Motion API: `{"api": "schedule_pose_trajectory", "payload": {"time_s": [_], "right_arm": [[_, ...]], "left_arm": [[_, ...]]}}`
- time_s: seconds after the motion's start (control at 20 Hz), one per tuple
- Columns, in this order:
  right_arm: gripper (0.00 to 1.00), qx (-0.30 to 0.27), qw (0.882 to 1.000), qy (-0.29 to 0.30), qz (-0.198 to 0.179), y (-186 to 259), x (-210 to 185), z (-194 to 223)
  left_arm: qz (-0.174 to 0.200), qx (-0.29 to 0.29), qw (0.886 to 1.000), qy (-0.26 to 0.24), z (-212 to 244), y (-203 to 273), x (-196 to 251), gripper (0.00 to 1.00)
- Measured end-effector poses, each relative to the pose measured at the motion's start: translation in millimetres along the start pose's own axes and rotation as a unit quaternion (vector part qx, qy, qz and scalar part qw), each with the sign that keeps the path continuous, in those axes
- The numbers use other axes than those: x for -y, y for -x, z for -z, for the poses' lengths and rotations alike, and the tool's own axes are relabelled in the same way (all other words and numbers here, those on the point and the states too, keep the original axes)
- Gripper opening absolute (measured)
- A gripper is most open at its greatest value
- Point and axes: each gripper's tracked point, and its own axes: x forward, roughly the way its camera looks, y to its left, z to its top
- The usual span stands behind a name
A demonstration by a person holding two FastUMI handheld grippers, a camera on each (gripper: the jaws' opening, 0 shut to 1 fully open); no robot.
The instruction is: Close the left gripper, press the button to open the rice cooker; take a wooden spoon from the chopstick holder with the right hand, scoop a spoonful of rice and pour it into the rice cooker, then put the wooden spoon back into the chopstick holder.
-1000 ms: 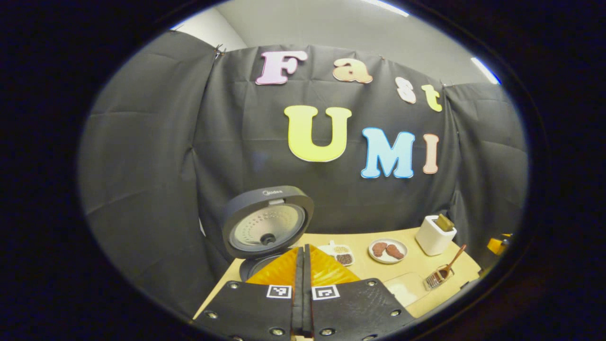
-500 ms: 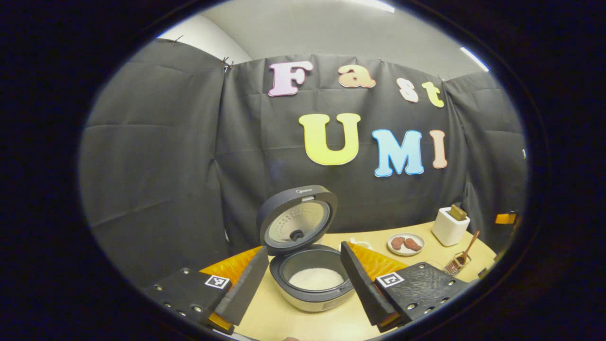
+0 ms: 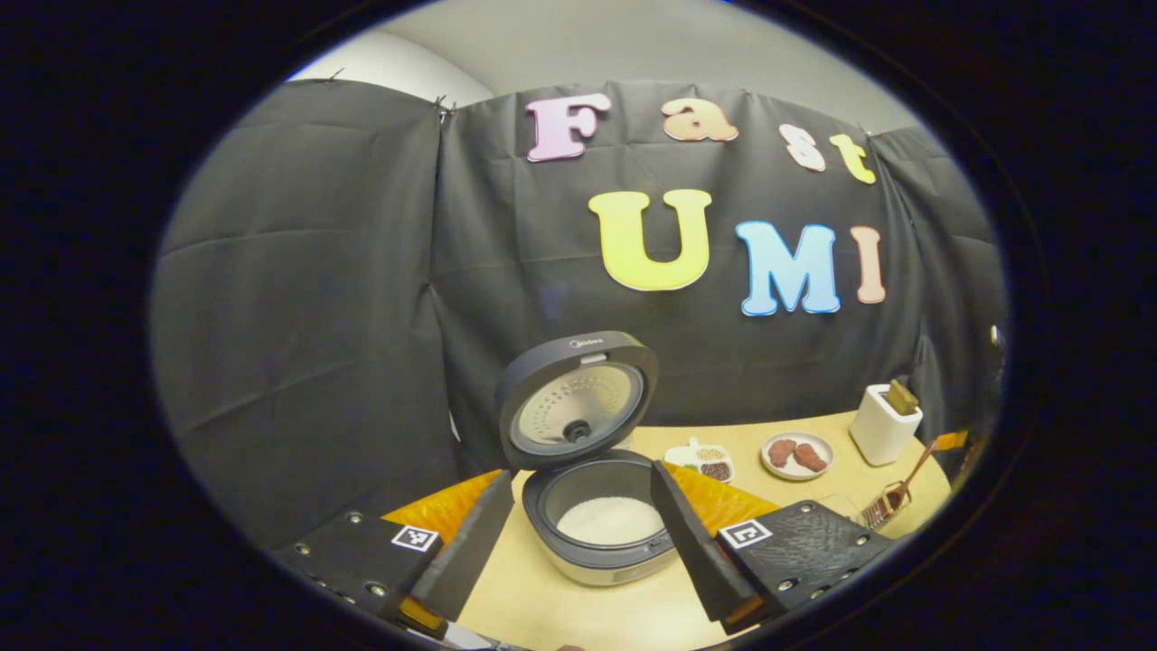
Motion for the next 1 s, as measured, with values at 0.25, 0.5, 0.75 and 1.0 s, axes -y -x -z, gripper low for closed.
{"api": "schedule_pose_trajectory", "payload": {"time_s": [0.25, 0.5, 0.75, 1.0], "right_arm": [[0.98, -0.052, 0.998, -0.022, -0.017, -54.4, 4.1, 18.6], [0.94, -0.094, 0.994, -0.049, -0.041, -98.5, 5.0, 35.9], [0.89, -0.105, 0.988, -0.087, -0.070, -116.3, -3.5, 30.1], [0.30, -0.118, 0.981, -0.141, -0.063, -104.6, -4.1, 29.8]], "left_arm": [[-0.017, -0.030, 0.999, 0.008, 7.1, -10.6, 25.0, 0.96], [0.000, -0.064, 0.998, 0.015, 19.2, -19.4, 75.4, 0.96], [0.025, -0.071, 0.997, 0.006, 21.7, -26.0, 113.9, 0.97], [0.051, -0.076, 0.996, 0.019, 27.7, -32.9, 125.1, 0.97]]}}
